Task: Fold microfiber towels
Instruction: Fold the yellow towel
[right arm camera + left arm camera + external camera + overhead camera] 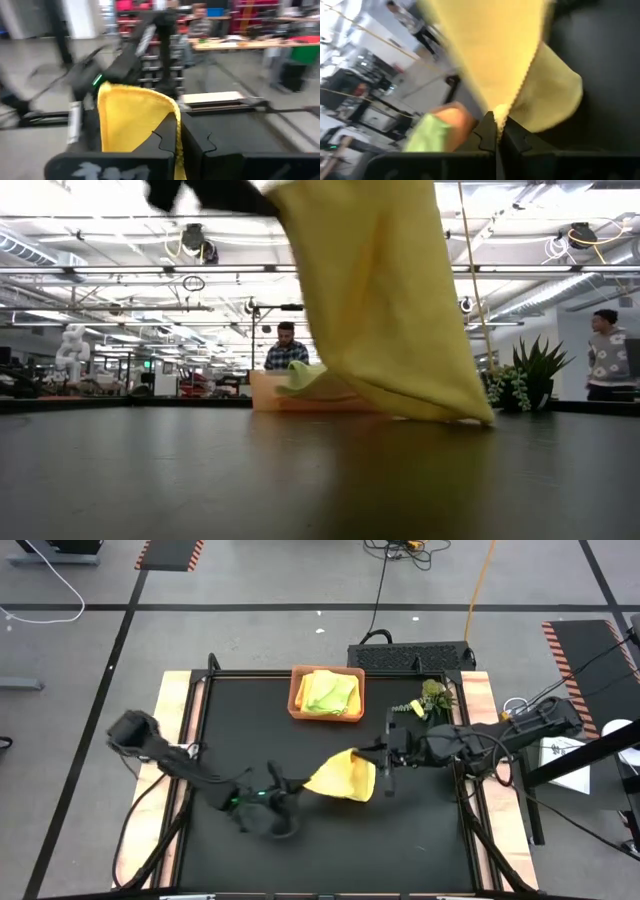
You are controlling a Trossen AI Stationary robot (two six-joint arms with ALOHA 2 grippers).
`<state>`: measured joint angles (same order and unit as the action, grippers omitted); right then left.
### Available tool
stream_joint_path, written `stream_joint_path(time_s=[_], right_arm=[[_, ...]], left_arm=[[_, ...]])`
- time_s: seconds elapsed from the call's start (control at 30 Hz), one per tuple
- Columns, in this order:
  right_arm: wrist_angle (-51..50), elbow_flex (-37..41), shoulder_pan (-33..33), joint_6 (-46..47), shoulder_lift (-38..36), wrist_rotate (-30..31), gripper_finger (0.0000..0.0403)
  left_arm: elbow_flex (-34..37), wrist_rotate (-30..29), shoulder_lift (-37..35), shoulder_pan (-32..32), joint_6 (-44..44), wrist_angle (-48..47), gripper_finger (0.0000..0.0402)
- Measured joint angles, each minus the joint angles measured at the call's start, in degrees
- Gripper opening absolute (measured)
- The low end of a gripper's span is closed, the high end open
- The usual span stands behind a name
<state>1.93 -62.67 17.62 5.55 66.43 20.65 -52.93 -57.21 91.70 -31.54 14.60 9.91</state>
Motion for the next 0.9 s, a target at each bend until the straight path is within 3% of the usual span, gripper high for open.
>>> stream_joint_path(time_s=[0.17, 0.4, 0.63, 0.77, 0.9], right_arm=[[0.1, 0.0, 3.3, 4.7, 0.0, -8.7, 0.0008], [1.6, 0.0, 11.0, 7.3, 0.0, -8.9, 0.0008], [1.6, 0.0, 16.4, 7.3, 0.2, -8.7, 0.0008], [0.0, 0.1, 17.1, 7.3, 2.3, -8.0, 0.0008], [0.2, 2.4, 16.6, 9.8, 6.2, -6.9, 0.0008]], left_arm=[[0.0, -6.4, -11.1, -7.3, 1.7, -4.3, 0.0004], [0.0, -11.2, -21.4, -18.1, 11.2, 2.0, 0.0003], [0.0, -14.4, -23.9, -25.9, 19.8, 11.4, 0.0002], [0.0, -18.4, -23.5, -26.8, 15.1, 7.8, 0.0003], [0.0, -17.7, -23.3, -25.4, 3.1, -3.8, 0.0002]])
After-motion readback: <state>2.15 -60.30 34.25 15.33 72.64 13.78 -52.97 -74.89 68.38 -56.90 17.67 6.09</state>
